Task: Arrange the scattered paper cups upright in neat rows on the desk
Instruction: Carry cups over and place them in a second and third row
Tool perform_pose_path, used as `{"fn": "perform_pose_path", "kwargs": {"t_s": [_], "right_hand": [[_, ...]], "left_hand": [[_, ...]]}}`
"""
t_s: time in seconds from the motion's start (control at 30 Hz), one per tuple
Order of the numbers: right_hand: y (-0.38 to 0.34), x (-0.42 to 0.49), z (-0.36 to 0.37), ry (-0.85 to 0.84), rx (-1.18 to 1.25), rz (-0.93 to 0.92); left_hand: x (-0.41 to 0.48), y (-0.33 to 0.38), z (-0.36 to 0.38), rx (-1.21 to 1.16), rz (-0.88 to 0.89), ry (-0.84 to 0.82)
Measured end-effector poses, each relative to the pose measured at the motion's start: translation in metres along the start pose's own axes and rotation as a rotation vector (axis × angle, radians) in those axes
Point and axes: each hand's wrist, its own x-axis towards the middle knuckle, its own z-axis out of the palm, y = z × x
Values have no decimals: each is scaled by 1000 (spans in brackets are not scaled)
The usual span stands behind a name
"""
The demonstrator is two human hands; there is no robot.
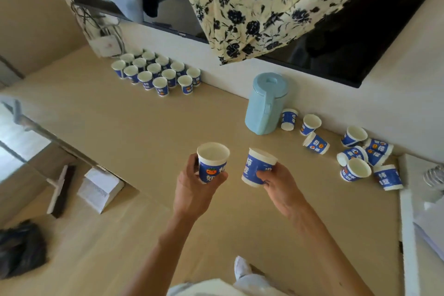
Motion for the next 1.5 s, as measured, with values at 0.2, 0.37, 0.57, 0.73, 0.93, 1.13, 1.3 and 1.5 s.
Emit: {"fn": "perform_pose_path", "kwargs": {"t_s": [0.2, 0.37, 0.57, 0.73, 0.93, 1.13, 1.3, 1.5], "right_hand": [[17, -5, 92, 5, -106, -110], [43, -6, 157, 9, -61, -136], [76, 18, 220, 22, -42, -92], [77, 61, 262, 38, -29, -110], [82, 146, 314, 50, 0, -127], [91, 229, 357, 74, 12, -113], [90, 263, 371, 216, -53, -120], [102, 296, 363, 389, -125, -117]], "left_hand": [[4, -14, -86, -56, 24, 49], [8, -29, -154, -59, 43, 93], [22, -47, -223, -42, 32, 173], [62, -64, -261, -13, 5, 193], [141, -78, -296, 53, -12, 182], [234, -79, -333, 123, -25, 112], [295, -84, -338, 117, -38, 44], [351, -108, -314, 97, -30, -83]]}}
